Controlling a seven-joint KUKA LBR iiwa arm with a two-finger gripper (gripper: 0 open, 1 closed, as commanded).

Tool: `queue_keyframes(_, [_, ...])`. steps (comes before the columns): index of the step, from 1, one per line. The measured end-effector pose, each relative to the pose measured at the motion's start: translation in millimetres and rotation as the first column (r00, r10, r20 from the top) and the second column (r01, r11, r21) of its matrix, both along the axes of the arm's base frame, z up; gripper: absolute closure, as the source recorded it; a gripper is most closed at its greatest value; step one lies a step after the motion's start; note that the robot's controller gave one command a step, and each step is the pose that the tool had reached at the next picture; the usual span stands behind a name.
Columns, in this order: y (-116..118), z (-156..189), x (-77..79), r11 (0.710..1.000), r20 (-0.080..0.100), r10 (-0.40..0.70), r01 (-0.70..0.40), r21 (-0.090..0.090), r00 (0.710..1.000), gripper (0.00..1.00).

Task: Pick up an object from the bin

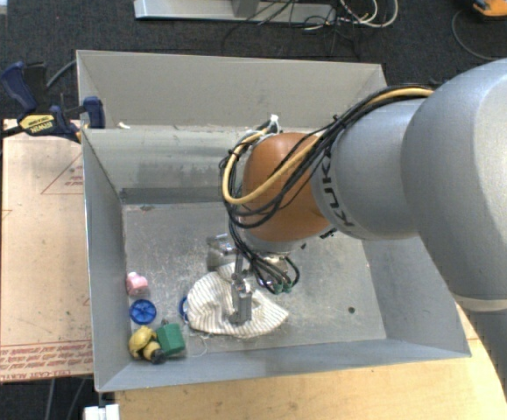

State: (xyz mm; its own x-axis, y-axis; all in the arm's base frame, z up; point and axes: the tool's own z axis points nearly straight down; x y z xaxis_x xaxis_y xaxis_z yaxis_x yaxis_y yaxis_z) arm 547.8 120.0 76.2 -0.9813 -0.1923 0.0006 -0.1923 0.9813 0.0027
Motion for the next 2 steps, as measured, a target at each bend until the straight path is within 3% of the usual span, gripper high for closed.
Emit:
queue_keyframes(1, [-12.3, -5.7, 27.4, 0.913, 0.01, 0.408, -0.408, -0.001, 0.913, 1.0])
queue_keyframes(2, [-12.3, -5.5, 27.4, 0.913, 0.01, 0.408, -0.408, -0.001, 0.913, 1.0])
